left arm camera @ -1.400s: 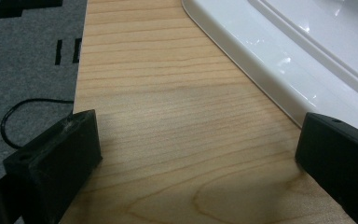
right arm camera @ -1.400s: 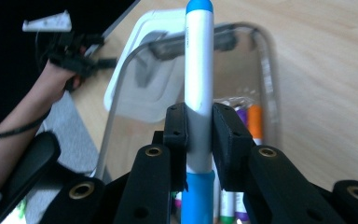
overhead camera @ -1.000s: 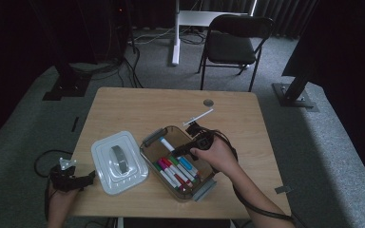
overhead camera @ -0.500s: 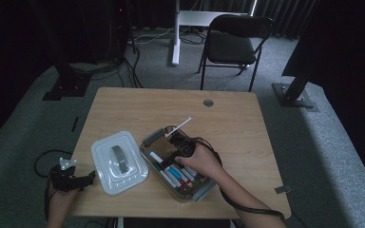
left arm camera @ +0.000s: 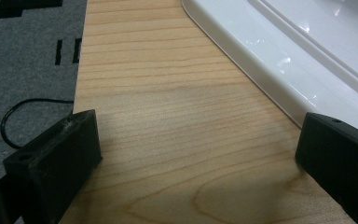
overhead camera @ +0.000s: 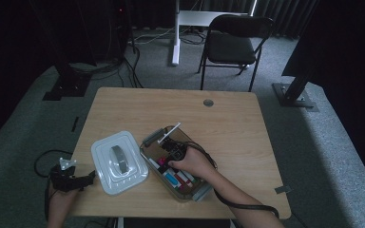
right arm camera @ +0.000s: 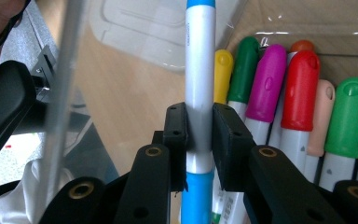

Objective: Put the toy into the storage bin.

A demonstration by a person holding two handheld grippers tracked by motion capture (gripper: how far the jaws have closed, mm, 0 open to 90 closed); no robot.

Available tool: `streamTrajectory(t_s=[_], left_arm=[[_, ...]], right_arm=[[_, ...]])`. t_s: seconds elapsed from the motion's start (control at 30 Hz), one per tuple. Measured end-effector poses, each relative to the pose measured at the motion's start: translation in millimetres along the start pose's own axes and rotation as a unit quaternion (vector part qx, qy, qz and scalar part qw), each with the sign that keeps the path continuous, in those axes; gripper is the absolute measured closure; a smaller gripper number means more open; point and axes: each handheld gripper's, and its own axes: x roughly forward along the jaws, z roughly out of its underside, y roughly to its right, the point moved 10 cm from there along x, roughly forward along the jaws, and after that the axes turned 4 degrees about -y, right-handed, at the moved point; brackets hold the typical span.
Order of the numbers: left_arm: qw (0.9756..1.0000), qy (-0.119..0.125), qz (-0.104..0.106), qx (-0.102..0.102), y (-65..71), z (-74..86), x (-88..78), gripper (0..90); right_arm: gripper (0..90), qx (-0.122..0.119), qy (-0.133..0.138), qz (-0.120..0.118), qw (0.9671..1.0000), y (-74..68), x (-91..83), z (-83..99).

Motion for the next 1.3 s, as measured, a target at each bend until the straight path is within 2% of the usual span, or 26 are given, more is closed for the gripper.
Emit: streamTrajectory(t_s=[0.07,0.1,0.2,0.33,0.47,0.53,0.73,0.83,0.87,0.9,0.97,1.2,1.3], left_arm=[[1.0000,0.000,0.000,0.000,0.0,0.0,0.0,0.4],[1.0000,0.000,0.000,0.000,0.0,0.0,0.0,0.4],[1.0000,0.000,0.000,0.000,0.0,0.0,0.0,0.4],[1.0000,0.000,0.000,0.000,0.0,0.0,0.0,0.4],[1.0000,0.000,0.000,0.000,0.0,0.0,0.0,0.5],[1.0000,0.000,0.000,0.000,0.1,0.0,0.0,0.4],[1.0000,0.001,0.000,-0.001,0.1,-0.2,0.1,0.5],[1.0000,0.001,0.000,-0.001,0.1,-0.3,0.1,0.5],[1.0000,0.001,0.000,0.000,0.0,-0.1,0.0,0.5],[1.0000,0.001,0.000,0.000,0.0,-0.1,0.0,0.5],[1.0000,0.001,0.000,0.000,0.0,-0.1,0.0,0.5],[1.0000,0.001,0.000,0.000,0.0,-0.1,0.0,0.5],[1.0000,0.001,0.000,0.000,0.0,-0.1,0.0,0.5]], right_arm=[[76.2,0.003,-0.003,0.000,1.0000,0.5,2.6,-0.1],[76.0,0.004,-0.020,0.006,0.9998,3.2,12.9,3.7],[75.5,0.006,-0.027,0.005,0.9996,3.7,17.1,6.1],[70.4,0.007,-0.021,-0.005,0.9997,3.2,16.3,7.1],[63.5,-0.014,0.000,0.009,0.9999,5.5,2.3,6.6],[58.8,-0.031,0.024,0.016,0.9991,6.4,-8.9,5.4],[49.2,-0.044,0.084,0.012,0.9955,5.6,-39.3,8.8],[46.8,-0.050,0.099,0.009,0.9938,4.8,-46.9,11.2],[45.2,-0.055,0.110,0.008,0.9924,4.3,-50.9,11.6],[44.8,-0.058,0.133,0.006,0.9894,3.6,-59.6,12.8],[44.4,-0.059,0.155,0.005,0.9862,4.0,-68.5,13.8],[40.3,-0.058,0.229,0.048,0.9705,25.6,-106.2,18.3],[40.3,-0.048,0.247,0.061,0.9658,35.6,-119.8,24.0]])
